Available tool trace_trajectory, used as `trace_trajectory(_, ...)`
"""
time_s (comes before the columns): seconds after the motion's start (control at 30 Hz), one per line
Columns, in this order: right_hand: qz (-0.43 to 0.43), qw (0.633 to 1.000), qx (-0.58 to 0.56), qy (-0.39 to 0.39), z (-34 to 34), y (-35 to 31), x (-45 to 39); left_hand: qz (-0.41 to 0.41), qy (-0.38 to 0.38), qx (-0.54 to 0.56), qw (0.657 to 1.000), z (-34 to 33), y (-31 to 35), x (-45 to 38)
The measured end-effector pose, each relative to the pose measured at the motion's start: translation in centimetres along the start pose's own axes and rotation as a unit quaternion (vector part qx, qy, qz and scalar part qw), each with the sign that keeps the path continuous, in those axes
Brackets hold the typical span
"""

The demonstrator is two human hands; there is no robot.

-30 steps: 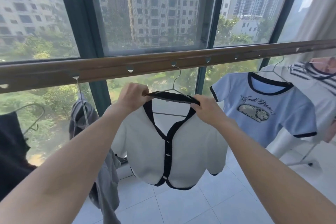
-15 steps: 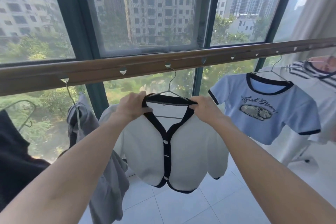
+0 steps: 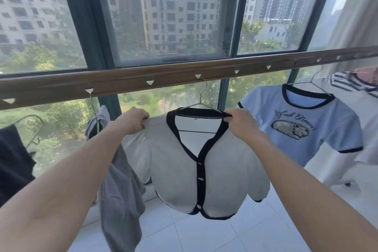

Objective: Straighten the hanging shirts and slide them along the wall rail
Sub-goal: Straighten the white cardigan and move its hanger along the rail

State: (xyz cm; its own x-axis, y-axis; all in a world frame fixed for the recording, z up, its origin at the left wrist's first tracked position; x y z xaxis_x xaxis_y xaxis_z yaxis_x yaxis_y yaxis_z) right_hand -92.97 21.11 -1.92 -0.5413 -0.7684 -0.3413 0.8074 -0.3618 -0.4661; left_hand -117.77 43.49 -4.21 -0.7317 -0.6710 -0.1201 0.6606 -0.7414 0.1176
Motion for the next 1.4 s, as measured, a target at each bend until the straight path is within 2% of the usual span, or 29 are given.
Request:
trace_trajectory(0.13,-0.003,1.0,0.0,0.006,0.5,0.2,0.0,0.044,-0.046,-0.027,0.998,-1.9,-1.3,0.4)
trace_trajectory(0.3,-0.008,1.0,0.014,0.001,1.0,0.2,0.3,0.063,-0.023,-0.063,0.996,-2.4,-2.0,0.0)
trace_trajectory(0.43,-0.01,1.0,0.006,-0.019,0.7,0.2,0.3,0.065,-0.086,-0.047,0.993,-3.0,-1.3,0.0)
trace_trajectory(0.6,0.029,0.998,0.024,-0.054,-0.1,-2.5,-0.4,0.009,-0.086,-0.005,0.996,0.4,3.5,0.2)
trace_trajectory(0.67,0.049,0.998,-0.005,-0.049,-0.2,-4.6,-0.9,-0.019,-0.103,-0.015,0.994,1.4,5.1,0.7)
trace_trajectory(0.83,0.078,0.992,-0.09,-0.032,-0.9,-9.0,-1.5,-0.03,-0.14,-0.046,0.989,2.8,6.4,2.4)
trace_trajectory(0.93,0.062,0.988,-0.137,-0.039,-1.5,-10.0,-1.8,-0.07,-0.086,0.002,0.994,5.7,7.8,3.5)
trace_trajectory(1.0,0.06,0.986,-0.155,-0.034,-1.8,-10.4,-2.0,-0.133,0.018,0.023,0.991,9.5,9.9,4.4)
trace_trajectory(1.1,0.053,0.982,-0.181,-0.005,-1.9,-11.1,-2.2,-0.226,0.235,-0.016,0.945,15.6,12.8,6.7)
trace_trajectory(1.17,0.038,0.982,-0.187,0.011,-2.1,-11.5,-2.2,-0.245,0.326,-0.067,0.91,17.7,13.5,7.6)
trace_trajectory(1.23,0.023,0.981,-0.189,0.026,-1.9,-11.9,-2.1,-0.188,0.329,-0.13,0.916,17.8,13.0,6.6)
trace_trajectory(1.33,0.016,0.976,-0.215,0.033,-1.6,-12.7,-2.0,-0.101,0.266,-0.178,0.942,16.3,11.9,4.4)
trace_trajectory(1.4,0.021,0.97,-0.238,0.044,-0.9,-12.9,-2.0,-0.072,0.253,-0.191,0.946,15.6,11.6,3.5)
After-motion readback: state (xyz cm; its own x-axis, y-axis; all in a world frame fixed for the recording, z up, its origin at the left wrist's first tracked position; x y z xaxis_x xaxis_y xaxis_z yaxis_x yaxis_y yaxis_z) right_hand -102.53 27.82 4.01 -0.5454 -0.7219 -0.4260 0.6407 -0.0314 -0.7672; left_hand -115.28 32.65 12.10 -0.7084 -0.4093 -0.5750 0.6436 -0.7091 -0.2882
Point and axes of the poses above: each hand's wrist, its own x-axis away from the middle knuckle, its own z-axis out of the back of the hand, y = z × x, the point moved 9 cm from there along -x, towards the middle knuckle, and after that the axes turned 4 degrees about y, right-handed, at the moved point
